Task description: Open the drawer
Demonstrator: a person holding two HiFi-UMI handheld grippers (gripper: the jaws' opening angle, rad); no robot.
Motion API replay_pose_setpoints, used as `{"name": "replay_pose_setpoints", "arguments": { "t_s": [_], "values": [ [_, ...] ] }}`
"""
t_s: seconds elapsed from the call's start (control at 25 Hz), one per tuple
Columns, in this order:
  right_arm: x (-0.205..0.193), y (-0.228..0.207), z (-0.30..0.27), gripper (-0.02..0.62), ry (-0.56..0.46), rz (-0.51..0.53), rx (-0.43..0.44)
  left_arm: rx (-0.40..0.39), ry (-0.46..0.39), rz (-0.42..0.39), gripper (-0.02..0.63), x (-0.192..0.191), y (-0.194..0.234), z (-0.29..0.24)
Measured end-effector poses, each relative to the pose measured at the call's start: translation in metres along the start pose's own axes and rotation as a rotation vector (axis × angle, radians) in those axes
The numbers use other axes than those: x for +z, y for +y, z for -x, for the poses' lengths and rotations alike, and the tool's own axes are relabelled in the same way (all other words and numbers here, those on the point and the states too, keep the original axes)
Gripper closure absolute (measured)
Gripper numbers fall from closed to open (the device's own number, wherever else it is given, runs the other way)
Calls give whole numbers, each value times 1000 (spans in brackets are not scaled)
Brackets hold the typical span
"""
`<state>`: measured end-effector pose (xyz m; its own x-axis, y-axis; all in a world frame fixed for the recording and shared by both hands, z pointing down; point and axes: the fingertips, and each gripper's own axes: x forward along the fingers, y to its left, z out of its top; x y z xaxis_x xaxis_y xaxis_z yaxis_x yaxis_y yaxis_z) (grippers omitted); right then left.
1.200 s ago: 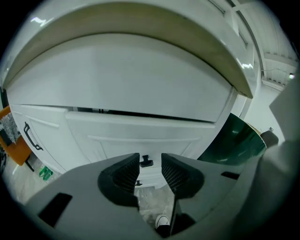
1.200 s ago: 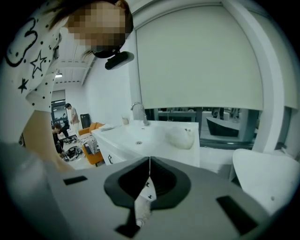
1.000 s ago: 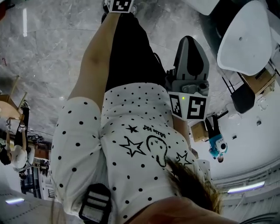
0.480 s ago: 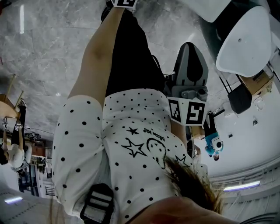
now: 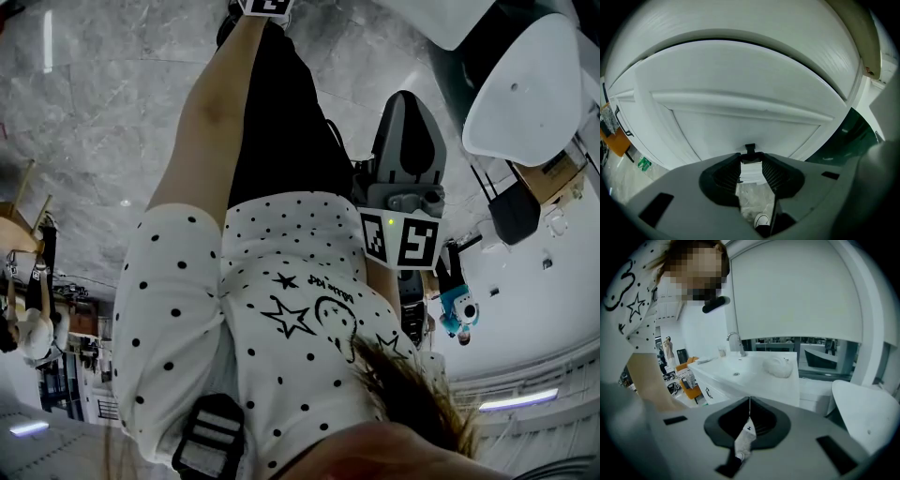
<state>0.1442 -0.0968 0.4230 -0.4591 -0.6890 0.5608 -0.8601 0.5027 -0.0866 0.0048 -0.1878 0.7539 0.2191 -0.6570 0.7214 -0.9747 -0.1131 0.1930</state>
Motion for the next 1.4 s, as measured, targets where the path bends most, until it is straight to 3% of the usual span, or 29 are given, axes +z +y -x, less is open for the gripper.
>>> {"name": "replay_pose_setpoints", "arguments": {
  "t_s": [0.52, 0.8, 1.4],
  "values": [
    [-3, -1, -2, 581, 2, 11, 10, 6, 24, 17, 465, -14, 1, -12],
    [-15, -14, -11, 581, 24, 85, -60, -9, 44, 7, 465, -36, 0, -11],
    [-28, -18, -7, 581, 37, 62, -81, -24, 60, 29, 465, -55, -9, 17]
  ]
}}
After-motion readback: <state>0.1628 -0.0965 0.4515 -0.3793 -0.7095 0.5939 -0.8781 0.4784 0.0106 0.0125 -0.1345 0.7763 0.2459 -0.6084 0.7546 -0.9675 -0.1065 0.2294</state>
